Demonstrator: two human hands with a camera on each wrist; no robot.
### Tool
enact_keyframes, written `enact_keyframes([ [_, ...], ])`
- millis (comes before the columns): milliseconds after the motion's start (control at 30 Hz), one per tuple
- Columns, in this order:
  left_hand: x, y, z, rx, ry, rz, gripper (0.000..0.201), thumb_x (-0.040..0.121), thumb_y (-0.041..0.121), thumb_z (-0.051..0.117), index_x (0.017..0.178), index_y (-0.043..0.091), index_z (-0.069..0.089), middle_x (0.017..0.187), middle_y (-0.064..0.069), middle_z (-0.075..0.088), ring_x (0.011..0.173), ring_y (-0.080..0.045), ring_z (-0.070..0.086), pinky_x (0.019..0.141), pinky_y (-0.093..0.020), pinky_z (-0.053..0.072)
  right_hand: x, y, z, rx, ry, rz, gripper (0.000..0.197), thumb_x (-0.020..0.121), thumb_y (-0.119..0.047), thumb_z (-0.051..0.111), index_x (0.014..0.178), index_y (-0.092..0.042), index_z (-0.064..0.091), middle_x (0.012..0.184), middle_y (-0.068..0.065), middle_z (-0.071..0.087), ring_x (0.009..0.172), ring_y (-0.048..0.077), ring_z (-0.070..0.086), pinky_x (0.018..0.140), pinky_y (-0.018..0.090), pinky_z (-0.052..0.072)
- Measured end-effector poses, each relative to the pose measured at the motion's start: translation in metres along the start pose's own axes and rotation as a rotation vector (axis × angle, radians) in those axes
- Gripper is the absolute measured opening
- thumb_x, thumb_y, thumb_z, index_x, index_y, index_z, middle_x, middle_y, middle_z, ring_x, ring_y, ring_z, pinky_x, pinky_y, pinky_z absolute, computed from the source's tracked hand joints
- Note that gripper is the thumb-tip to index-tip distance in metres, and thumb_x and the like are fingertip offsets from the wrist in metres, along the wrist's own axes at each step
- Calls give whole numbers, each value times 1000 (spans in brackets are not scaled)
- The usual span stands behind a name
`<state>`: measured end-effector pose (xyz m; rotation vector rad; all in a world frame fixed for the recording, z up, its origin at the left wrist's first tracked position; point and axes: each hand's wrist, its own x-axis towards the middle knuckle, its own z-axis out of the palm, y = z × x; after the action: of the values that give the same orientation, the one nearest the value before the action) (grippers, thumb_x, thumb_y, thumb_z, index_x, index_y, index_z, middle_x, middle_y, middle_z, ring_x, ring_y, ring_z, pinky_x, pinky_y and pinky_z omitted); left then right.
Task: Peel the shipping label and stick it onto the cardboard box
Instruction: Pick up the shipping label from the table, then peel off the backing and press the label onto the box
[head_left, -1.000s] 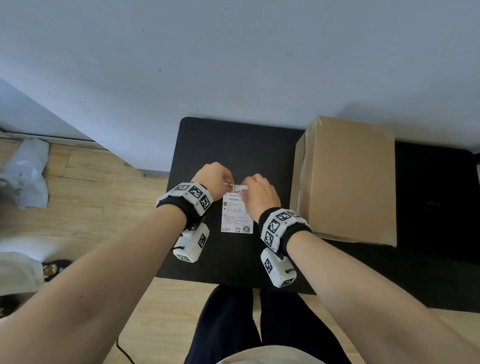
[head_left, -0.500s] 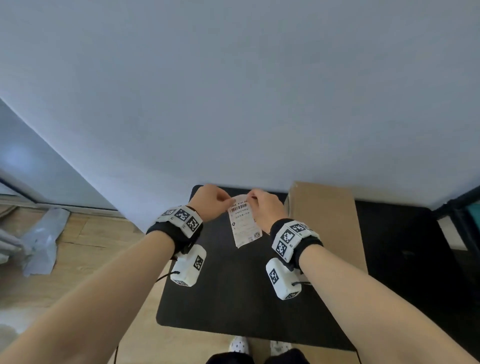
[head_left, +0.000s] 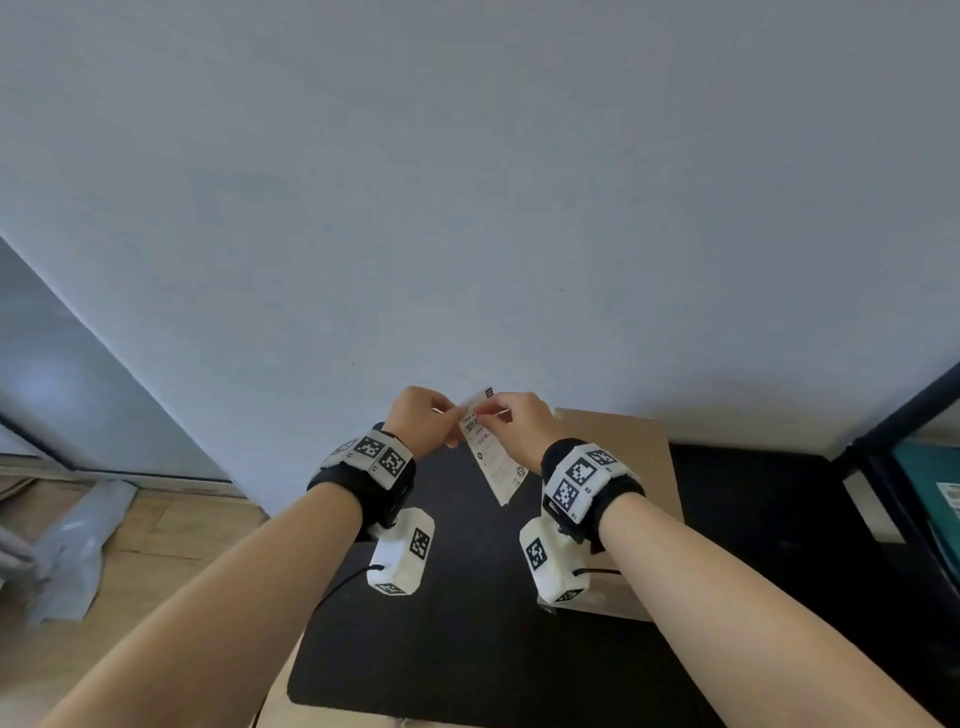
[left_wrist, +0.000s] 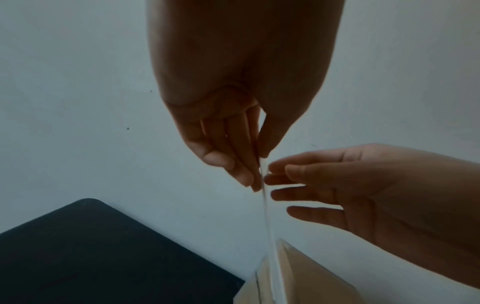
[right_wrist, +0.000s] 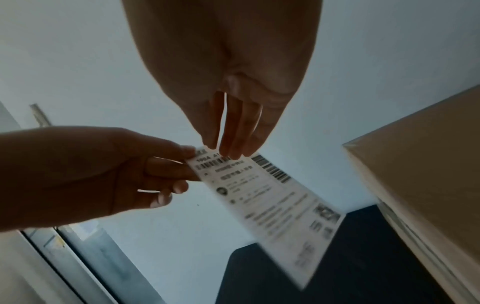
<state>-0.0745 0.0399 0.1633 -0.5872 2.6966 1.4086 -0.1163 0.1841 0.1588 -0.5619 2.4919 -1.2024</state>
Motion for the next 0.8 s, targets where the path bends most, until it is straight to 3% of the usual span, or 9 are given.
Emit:
enact_keyframes([
  [100, -2, 9, 7, -122, -29, -17, 28, 93, 13, 53, 67, 11, 64, 64, -7, 71, 53, -18, 64, 64, -28, 55, -1, -1, -4, 61, 2, 0, 22, 91, -20, 58, 106, -11, 71, 108, 7, 72, 98, 19, 64, 85, 28, 48],
  [200, -4, 15, 12, -230, -51, -49, 23, 95, 11, 49, 82, 2, 65, 69, -10, 70, 54, -19, 64, 61, -24, 53, 0, 4, -10, 76, 11, 4, 21, 90, -19, 60, 104, -9, 72, 106, 8, 73, 95, 19, 65, 85, 27, 48],
  [267, -7, 18, 14, -268, -70, -38, 19, 96, 14, 50, 90, 2, 64, 72, -10, 71, 54, -17, 65, 59, -22, 52, -1, 7, -15, 113, 21, 13, 19, 88, -20, 63, 102, -12, 73, 102, 7, 73, 92, 17, 65, 90, 32, 52],
  [366, -11, 22, 17, -284, -84, -9, 14, 96, 16, 52, 86, 9, 58, 74, -10, 72, 53, -14, 65, 59, -22, 52, -2, 14, -22, 142, 15, 18, 18, 86, -22, 66, 99, -14, 74, 99, 5, 74, 94, 19, 68, 92, 41, 54],
  [566, -14, 30, 26, -299, -101, 16, 14, 97, 21, 51, 88, 10, 55, 76, -10, 73, 55, -15, 66, 62, -24, 52, -7, 23, -31, 230, 27, 18, 16, 85, -16, 68, 98, -9, 74, 83, -1, 70, 93, 25, 70, 91, 42, 55],
  [700, -15, 37, 35, -317, -126, 12, 20, 99, 21, 46, 82, 14, 51, 74, -10, 72, 51, -13, 65, 61, -24, 51, -10, 29, -36, 300, 44, 41, 14, 86, -13, 66, 95, -5, 74, 86, 11, 72, 92, 33, 70, 90, 44, 56],
  [800, -17, 40, 40, -311, -130, 19, 22, 100, 21, 43, 80, 15, 50, 75, -12, 72, 55, -17, 64, 61, -26, 50, -14, 32, -39, 356, 47, 54, 16, 86, -11, 66, 96, 0, 73, 84, 12, 70, 91, 34, 70, 90, 41, 56],
])
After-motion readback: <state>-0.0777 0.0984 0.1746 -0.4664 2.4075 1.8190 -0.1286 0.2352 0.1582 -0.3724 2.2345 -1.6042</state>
